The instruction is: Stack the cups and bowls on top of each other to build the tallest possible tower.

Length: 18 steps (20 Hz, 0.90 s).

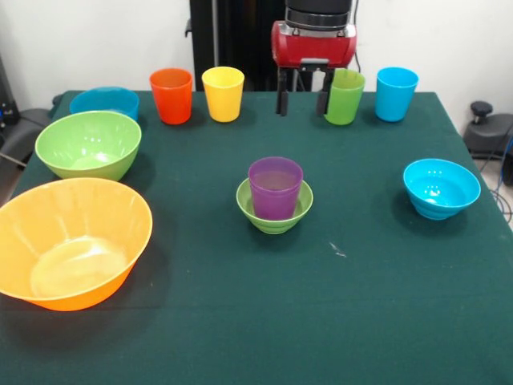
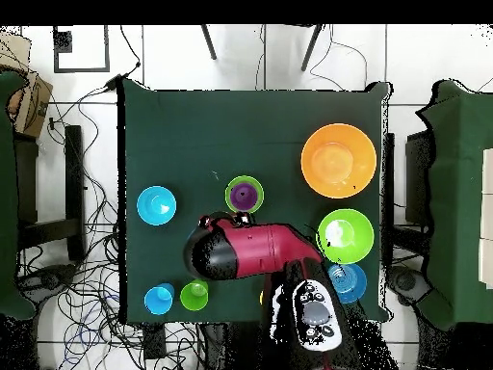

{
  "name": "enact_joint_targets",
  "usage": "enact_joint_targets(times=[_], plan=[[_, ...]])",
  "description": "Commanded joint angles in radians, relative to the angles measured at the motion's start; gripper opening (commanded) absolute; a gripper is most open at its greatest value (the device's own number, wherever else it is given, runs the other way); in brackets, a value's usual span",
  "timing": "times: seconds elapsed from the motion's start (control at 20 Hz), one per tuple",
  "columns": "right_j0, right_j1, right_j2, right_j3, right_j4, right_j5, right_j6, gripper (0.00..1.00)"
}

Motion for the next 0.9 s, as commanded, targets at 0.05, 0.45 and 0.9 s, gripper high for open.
enact_joint_targets(times=[0.05,0.45,0.9], plan=[[-0.042,0.038,0.044,0.008,0.005,0.026,0.070,1.00],[-0.034,0.057,0.030,0.002,0.003,0.017,0.091,1.00],[-0.023,0.056,0.022,0.012,0.003,0.005,0.105,1.00]])
